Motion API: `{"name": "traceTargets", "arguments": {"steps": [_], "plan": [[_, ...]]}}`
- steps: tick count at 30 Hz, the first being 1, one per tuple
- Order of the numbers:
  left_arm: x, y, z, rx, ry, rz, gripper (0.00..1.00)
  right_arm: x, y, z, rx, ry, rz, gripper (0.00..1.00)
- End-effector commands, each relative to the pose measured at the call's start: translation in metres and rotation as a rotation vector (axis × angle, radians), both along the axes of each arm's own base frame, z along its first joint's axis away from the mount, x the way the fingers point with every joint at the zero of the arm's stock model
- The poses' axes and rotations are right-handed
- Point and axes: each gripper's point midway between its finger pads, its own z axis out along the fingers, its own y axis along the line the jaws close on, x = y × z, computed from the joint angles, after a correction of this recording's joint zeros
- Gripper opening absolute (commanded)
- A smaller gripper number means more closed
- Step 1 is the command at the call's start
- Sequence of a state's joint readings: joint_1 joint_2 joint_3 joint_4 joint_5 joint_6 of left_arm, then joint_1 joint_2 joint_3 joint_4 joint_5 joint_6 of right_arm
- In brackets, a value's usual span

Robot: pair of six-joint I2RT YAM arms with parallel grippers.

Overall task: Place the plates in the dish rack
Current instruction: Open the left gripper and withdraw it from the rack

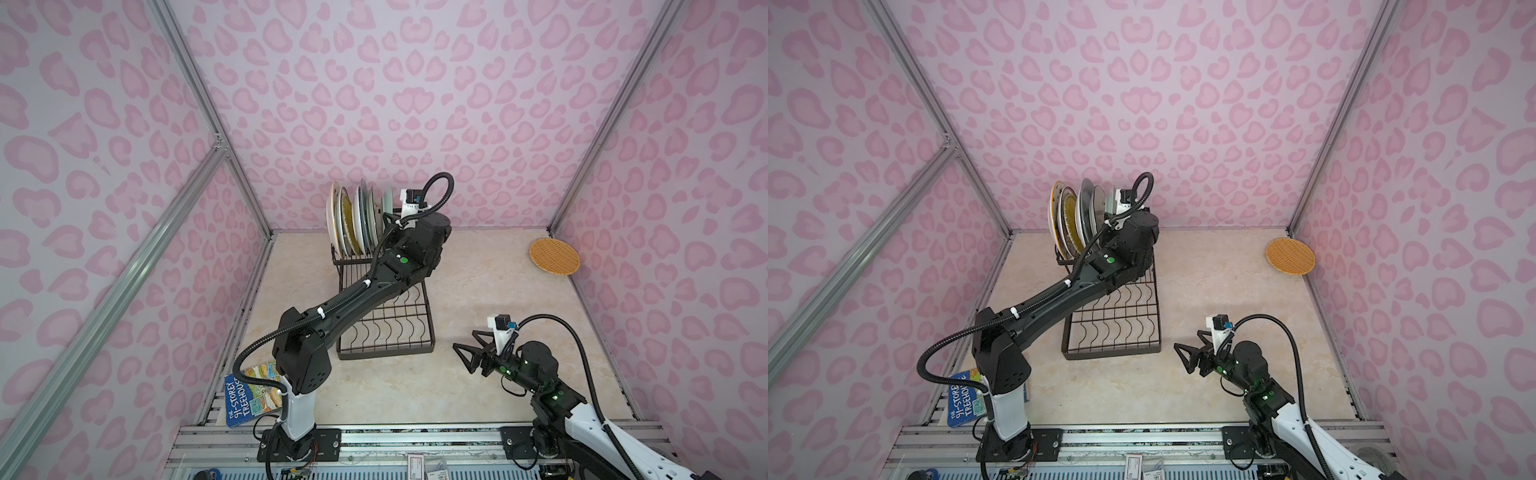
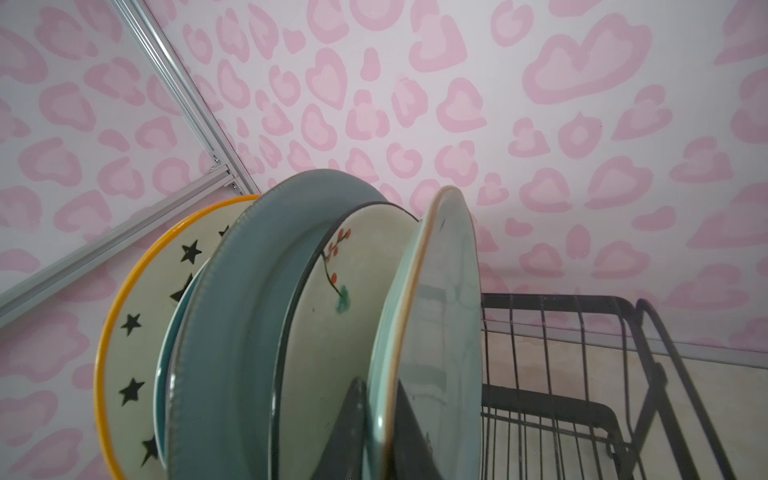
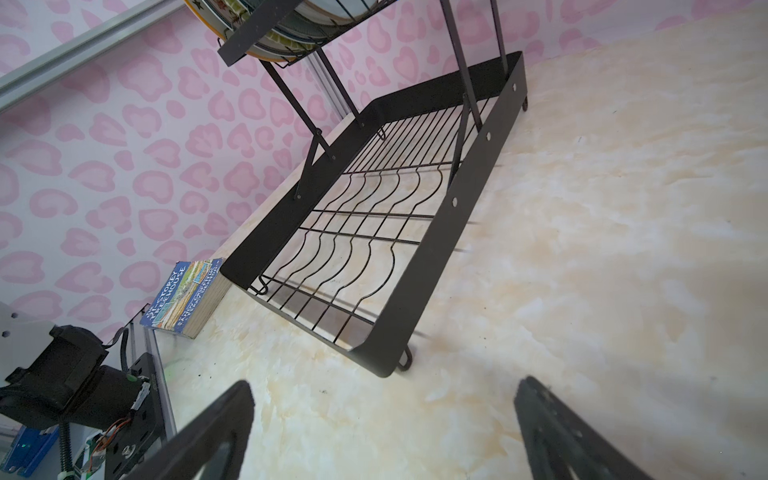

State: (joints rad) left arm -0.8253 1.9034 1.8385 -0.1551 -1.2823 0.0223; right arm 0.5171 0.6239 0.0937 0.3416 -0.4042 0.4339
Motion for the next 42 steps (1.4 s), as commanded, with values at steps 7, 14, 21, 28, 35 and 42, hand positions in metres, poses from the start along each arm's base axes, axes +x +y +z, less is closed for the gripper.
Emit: {"name": "traceTargets", "arguments": {"steps": [7, 14, 21, 28, 35, 42], "plan": [[-0.01, 0.002, 0.014, -0.069, -0.028, -0.015, 0.25, 0.0, 0.001, 0.003, -0.019, -0.024, 0.0, 0.97], [-0.021, 0.0, 0.026, -0.073, -0.04, -0.025, 0.27, -0.002, 0.003, 0.003, -0.033, -0.028, 0.006, 0.97], [-0.038, 0.0, 0.046, -0.099, -0.064, -0.055, 0.27, -0.004, 0.005, 0.002, -0.051, -0.036, 0.017, 0.97], [-0.065, 0.008, 0.071, -0.204, -0.076, -0.166, 0.27, -0.01, 0.011, 0.008, -0.045, -0.062, 0.047, 0.97], [-0.1, 0.02, 0.079, -0.343, -0.022, -0.386, 0.27, -0.019, 0.012, 0.024, 0.009, -0.128, 0.073, 0.97], [-0.153, 0.027, 0.053, -0.442, 0.117, -0.671, 0.33, -0.021, 0.0, 0.061, 0.071, -0.197, 0.017, 0.97]]}}
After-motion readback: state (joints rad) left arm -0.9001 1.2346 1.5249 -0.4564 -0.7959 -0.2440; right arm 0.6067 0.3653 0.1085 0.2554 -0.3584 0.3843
